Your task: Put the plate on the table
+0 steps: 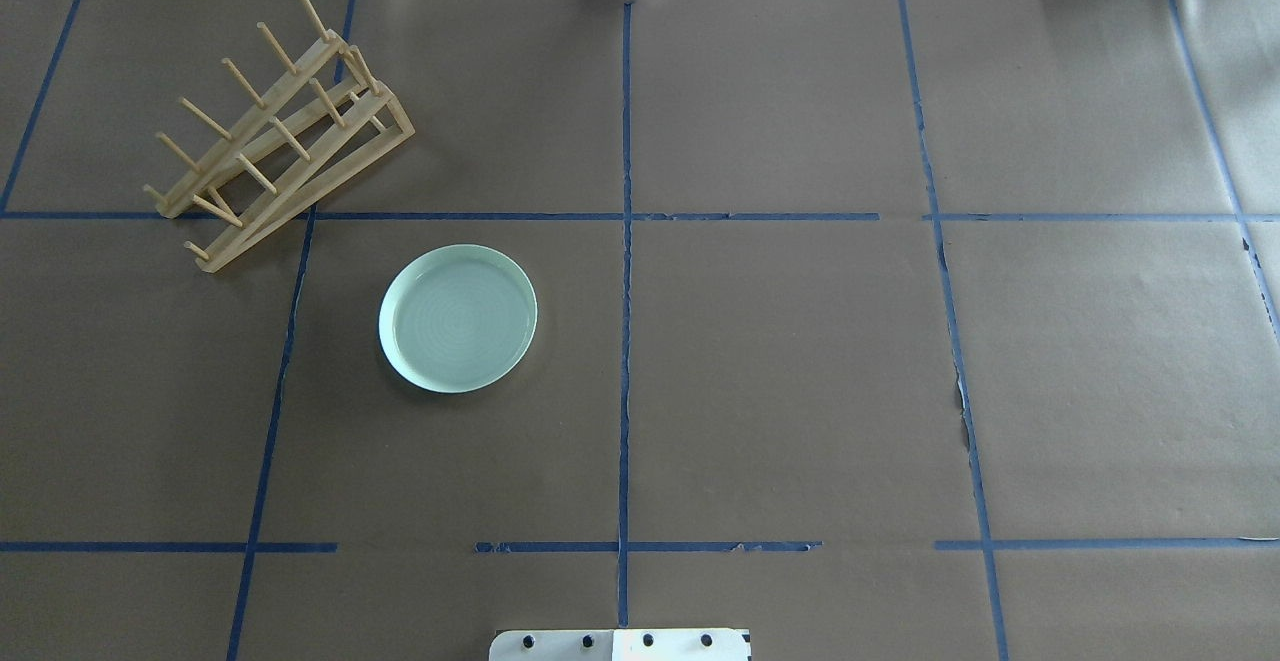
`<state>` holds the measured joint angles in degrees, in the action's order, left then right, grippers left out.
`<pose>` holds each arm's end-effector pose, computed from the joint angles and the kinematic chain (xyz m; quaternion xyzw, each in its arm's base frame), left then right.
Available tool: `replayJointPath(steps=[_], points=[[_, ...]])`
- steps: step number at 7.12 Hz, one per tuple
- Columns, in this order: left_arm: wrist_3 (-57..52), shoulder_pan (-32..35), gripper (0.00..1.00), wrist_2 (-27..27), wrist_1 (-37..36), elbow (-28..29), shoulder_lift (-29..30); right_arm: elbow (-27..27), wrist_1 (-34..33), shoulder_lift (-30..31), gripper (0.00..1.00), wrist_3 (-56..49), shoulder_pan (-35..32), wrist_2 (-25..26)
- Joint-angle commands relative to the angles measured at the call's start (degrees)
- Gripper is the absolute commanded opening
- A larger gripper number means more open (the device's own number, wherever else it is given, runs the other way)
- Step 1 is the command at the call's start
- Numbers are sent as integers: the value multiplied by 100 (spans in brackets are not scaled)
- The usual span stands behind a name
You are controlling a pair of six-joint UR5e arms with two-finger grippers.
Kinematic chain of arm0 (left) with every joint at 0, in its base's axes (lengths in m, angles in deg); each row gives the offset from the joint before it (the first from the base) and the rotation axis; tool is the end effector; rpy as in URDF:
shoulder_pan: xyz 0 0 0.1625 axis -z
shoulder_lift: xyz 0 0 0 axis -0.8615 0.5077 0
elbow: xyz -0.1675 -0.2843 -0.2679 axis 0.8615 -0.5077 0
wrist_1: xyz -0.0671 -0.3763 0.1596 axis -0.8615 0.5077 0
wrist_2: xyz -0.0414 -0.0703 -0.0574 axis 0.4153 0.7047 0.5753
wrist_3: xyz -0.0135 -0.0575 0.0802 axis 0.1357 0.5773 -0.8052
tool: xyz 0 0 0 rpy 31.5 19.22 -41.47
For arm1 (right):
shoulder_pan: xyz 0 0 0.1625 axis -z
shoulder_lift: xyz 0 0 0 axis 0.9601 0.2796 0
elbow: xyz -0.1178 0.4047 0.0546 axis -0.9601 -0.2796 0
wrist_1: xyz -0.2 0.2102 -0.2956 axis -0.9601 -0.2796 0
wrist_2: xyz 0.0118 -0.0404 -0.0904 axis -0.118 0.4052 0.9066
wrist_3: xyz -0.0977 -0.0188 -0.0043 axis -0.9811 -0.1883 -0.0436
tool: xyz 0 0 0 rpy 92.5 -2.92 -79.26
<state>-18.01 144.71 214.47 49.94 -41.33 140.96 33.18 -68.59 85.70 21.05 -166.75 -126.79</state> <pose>-0.0169 -0.5587 0.4431 0.1164 0.3825 0.0815 0.9129 0.0895 -0.4558 0.6950 -0.0377 -0.3651 0.0367 0.9295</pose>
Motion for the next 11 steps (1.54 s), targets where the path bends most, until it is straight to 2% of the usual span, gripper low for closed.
replayJointPath(steps=[1,2,6,11], points=[[-708,276,100,161,370,945,-502,0,0,0,100,0,0,0],[-717,276,100,153,478,1201,-565,0,0,0,100,0,0,0],[-788,529,100,170,453,1274,-951,0,0,0,100,0,0,0],[-761,540,100,162,426,1283,-952,-9,0,0,100,0,0,0]])
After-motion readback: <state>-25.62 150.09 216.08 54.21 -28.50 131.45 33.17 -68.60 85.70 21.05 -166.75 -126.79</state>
